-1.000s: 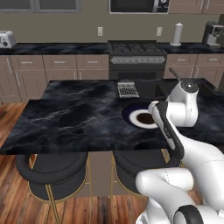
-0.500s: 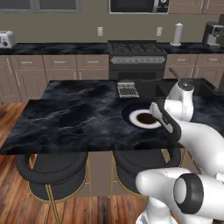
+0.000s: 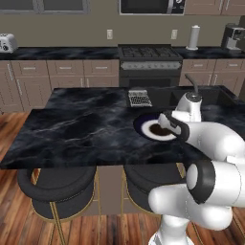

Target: Take the cheese, steak, and lemon wedge from the fridge and place them on the plate on the dining counter to create an appetizer plate.

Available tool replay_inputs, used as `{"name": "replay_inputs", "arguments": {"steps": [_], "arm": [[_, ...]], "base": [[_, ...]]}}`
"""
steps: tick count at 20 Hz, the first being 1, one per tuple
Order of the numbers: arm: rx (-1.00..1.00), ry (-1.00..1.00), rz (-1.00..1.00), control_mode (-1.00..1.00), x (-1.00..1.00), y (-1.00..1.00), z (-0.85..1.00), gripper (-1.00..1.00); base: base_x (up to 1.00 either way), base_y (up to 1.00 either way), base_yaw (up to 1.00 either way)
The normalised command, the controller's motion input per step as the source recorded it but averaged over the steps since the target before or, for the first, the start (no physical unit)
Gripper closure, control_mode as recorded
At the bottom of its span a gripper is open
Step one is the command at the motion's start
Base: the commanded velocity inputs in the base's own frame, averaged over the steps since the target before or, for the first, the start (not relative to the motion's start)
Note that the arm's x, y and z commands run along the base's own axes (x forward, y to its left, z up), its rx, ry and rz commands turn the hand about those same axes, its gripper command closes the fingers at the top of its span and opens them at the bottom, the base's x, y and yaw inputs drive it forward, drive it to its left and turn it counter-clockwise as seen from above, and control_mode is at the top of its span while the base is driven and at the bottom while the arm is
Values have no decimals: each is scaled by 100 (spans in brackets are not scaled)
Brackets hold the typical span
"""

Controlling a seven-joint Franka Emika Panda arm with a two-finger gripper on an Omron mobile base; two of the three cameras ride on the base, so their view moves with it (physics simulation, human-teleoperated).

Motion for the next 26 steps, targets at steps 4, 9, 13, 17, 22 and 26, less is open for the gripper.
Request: {"name": "replay_inputs", "arguments": {"steps": [4, 9, 13, 17, 22, 26], "arm": [[0, 0, 0, -100, 27, -2, -34, 100], [0, 1, 0, -100, 18, -2, -34, -100], [0, 2, 0, -100, 6, 0, -11, -100], [0, 0, 0, -100, -3, -1, 5, -100], [0, 0, 0, -100, -24, 0, 36, -100], [0, -6, 0, -100, -46, 0, 61, -100]], "base": [[0, 0, 0], [0, 0, 0], [0, 0, 0], [0, 0, 0], [0, 0, 0], [0, 0, 0]]}}
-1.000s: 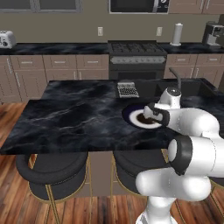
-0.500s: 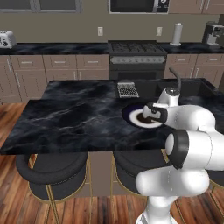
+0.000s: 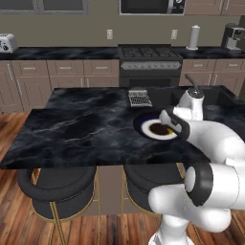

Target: Take the cheese, steak, and lemon wedge from the fridge and place them on the plate on the dining counter to create an appetizer plate.

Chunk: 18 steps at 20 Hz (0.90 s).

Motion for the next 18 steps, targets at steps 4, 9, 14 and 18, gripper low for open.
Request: {"name": "replay_inputs", "arguments": {"steps": [4, 9, 14, 18], "arm": [[0, -11, 0, -100, -69, 4, 58, -100], [-1, -13, 0, -100, -93, 15, 49, -100], [-1, -7, 2, -100, -100, 34, 31, -100], [0, 0, 7, -100, -91, 35, 37, -100]], "base": [[0, 0, 0], [0, 0, 0], [0, 0, 0], [0, 0, 0]]}}
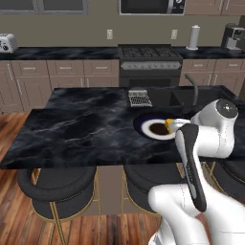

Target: Take the cheese, steak, and lemon wedge from the fridge and place them on the plate on the dining counter to create an appetizer plate.

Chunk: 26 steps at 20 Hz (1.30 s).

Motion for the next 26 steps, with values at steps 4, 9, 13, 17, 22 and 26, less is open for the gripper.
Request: {"name": "replay_inputs", "arguments": {"steps": [4, 9, 13, 17, 22, 26], "arm": [[0, 0, 8, -100, -77, 19, 58, -100], [0, -1, 10, -100, -72, 10, 64, -100], [0, 0, 9, -100, -62, 6, 54, -100], [0, 0, 4, -100, -46, 11, 17, -100], [0, 0, 1, -100, -9, 8, 0, -100], [0, 0, 0, -100, 1, 2, 0, -100]], "base": [[0, 0, 0], [0, 0, 0], [0, 0, 0], [0, 0, 0], [0, 0, 0], [0, 0, 0]]}}
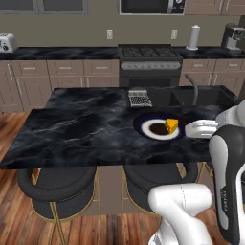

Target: Take the cheese, steak, and lemon wedge from the fridge and place them on the plate on the dining counter to create an appetizer plate.

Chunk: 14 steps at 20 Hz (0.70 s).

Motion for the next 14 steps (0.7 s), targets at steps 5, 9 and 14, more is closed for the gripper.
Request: {"name": "replay_inputs", "arguments": {"steps": [5, 9, 14], "arm": [[0, 2, 2, -100, 0, 1, -4, -100], [0, 3, 2, 100, 0, 1, -3, -100], [0, 0, 0, 100, 0, 0, 0, -100]], "base": [[0, 0, 0], [0, 5, 14], [-11, 18, 36]]}}
